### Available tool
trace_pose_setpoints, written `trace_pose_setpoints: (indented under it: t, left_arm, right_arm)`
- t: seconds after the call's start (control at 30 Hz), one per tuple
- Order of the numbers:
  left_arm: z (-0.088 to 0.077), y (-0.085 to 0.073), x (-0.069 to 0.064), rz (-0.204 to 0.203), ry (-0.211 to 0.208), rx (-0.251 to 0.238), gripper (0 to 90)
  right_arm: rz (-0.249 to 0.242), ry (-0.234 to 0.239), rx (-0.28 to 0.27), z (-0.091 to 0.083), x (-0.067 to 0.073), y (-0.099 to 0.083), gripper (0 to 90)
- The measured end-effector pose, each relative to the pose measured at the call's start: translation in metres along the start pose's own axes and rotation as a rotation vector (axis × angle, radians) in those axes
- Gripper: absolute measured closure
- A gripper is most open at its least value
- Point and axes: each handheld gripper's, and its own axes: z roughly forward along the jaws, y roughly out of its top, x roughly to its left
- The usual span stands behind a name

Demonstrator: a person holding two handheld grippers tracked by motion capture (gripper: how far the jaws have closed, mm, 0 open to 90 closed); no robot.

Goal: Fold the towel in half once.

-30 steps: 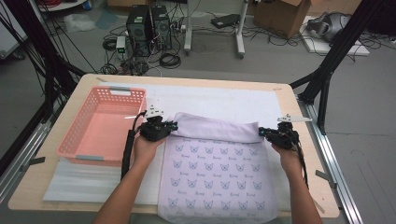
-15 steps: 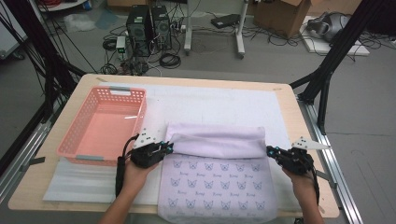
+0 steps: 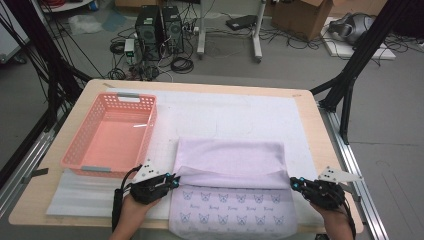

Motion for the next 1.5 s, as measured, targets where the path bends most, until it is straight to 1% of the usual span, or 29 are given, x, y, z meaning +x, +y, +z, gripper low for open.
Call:
trace_pose_setpoints:
  t: [0.03, 0.13, 0.23, 0.27, 0.33, 0.47, 0.5, 0.53, 0.57, 0.6, 0.63, 0.7, 0.73, 0.8, 0.83, 0.87, 0.9, 0.97, 1.07, 1.1, 1.17, 1.2, 1.27, 1.33, 1.37, 1.4, 1.43, 1.47, 1.5]
  left_arm:
    - [-0.002, -0.001, -0.001, -0.008, -0.007, -0.005, 81.8]
    - [-0.005, -0.005, -0.005, -0.003, -0.022, 0.009, 81.2]
    - [-0.008, -0.007, -0.008, -0.014, -0.031, 0.016, 77.6]
    - [-0.010, -0.007, -0.008, -0.019, -0.032, 0.014, 76.3]
    - [-0.013, -0.008, -0.009, -0.023, -0.032, 0.010, 76.0]
    - [-0.018, -0.008, -0.010, -0.016, -0.042, 0.003, 73.7]
    - [-0.019, -0.007, -0.010, -0.022, -0.041, -0.005, 69.8]
    - [-0.019, -0.003, -0.009, -0.037, -0.042, -0.018, 63.0]
    - [-0.020, 0.000, -0.008, -0.039, -0.041, -0.039, 59.8]
    - [-0.021, 0.004, -0.007, -0.038, -0.038, -0.063, 58.3]
    - [-0.021, 0.008, -0.005, -0.051, -0.036, -0.081, 55.4]
    - [-0.018, 0.016, 0.000, -0.059, -0.017, -0.100, 51.6]
    - [-0.016, 0.020, 0.003, -0.061, -0.008, -0.105, 50.9]
    - [-0.007, 0.026, 0.010, -0.071, 0.010, -0.102, 50.7]
    - [-0.001, 0.029, 0.015, -0.087, 0.018, -0.096, 49.8]
    - [0.005, 0.032, 0.019, -0.107, 0.023, -0.086, 48.8]
    - [0.011, 0.034, 0.024, -0.125, 0.030, -0.063, 49.0]
    - [0.023, 0.036, 0.034, -0.129, 0.051, -0.036, 49.2]
    - [0.034, 0.040, 0.043, -0.128, 0.080, -0.025, 49.7]
    - [0.038, 0.041, 0.046, -0.131, 0.092, -0.024, 49.9]
    - [0.043, 0.040, 0.051, -0.143, 0.106, -0.031, 51.0]
    - [0.045, 0.039, 0.053, -0.145, 0.120, -0.022, 51.8]
    - [0.049, 0.037, 0.056, -0.169, 0.135, 0.000, 51.2]
    - [0.054, 0.036, 0.057, -0.177, 0.165, 0.025, 50.1]
    - [0.055, 0.036, 0.056, -0.183, 0.183, 0.032, 49.8]
    - [0.055, 0.036, 0.057, -0.185, 0.190, 0.035, 49.5]
    - [0.055, 0.036, 0.058, -0.196, 0.200, 0.038, 49.0]
    - [0.056, 0.036, 0.058, -0.196, 0.202, 0.038, 48.3]
    - [0.056, 0.036, 0.057, -0.193, 0.196, 0.039, 48.3]
  right_arm:
    - [0.001, 0.005, 0.001, -0.001, 0.001, -0.002, 87.1]
    - [-0.007, 0.019, 0.019, -0.007, 0.008, -0.008, 87.1]
    - [-0.018, 0.017, 0.043, -0.010, 0.013, -0.013, 87.1]
    - [-0.021, 0.019, 0.044, -0.011, 0.013, -0.014, 87.1]
    - [-0.010, 0.022, 0.043, -0.015, 0.014, -0.016, 87.1]
    - [-0.024, 0.029, 0.062, -0.019, 0.014, -0.022, 86.2]
    - [-0.020, 0.038, 0.063, -0.020, 0.013, -0.023, 80.8]
    - [-0.014, 0.035, 0.062, -0.021, 0.013, -0.023, 72.3]
    - [0.004, 0.025, 0.041, -0.023, 0.011, -0.021, 69.9]
    - [0.010, 0.022, 0.016, -0.027, 0.009, -0.019, 68.2]
    - [0.016, 0.009, -0.012, -0.030, 0.008, -0.016, 65.9]
    - [0.032, -0.016, -0.055, -0.034, 0.005, -0.009, 65.4]
    - [0.028, -0.037, -0.061, -0.033, 0.003, -0.006, 65.4]
    - [0.026, -0.081, -0.057, -0.028, 0.000, 0.000, 65.4]
    - [0.016, -0.098, -0.050, -0.023, -0.002, 0.003, 65.4]
    - [0.020, -0.112, -0.039, -0.018, -0.003, 0.006, 65.4]
    - [0.012, -0.129, -0.035, -0.011, -0.005, 0.009, 65.4]
    - [0.004, -0.137, -0.016, 0.003, -0.008, 0.017, 66.8]
    - [-0.013, -0.121, 0.003, 0.024, -0.013, 0.027, 76.5]
    - [-0.024, -0.121, 0.012, 0.033, -0.015, 0.031, 78.3]
    - [-0.016, -0.102, 0.037, 0.053, -0.021, 0.039, 79.9]
    - [-0.013, -0.104, 0.047, 0.061, -0.024, 0.041, 81.1]
    - [-0.005, -0.119, 0.078, 0.074, -0.028, 0.043, 81.4]
    - [-0.004, -0.147, 0.108, 0.084, -0.033, 0.044, 82.6]
    - [-0.008, -0.173, 0.129, 0.088, -0.035, 0.044, 82.9]
    - [-0.006, -0.177, 0.124, 0.089, -0.037, 0.044, 83.0]
    - [-0.009, -0.204, 0.121, 0.088, -0.038, 0.044, 82.9]
    - [-0.023, -0.248, 0.132, 0.087, -0.038, 0.045, 81.2]
    - [-0.019, -0.256, 0.129, 0.087, -0.039, 0.045, 80.2]
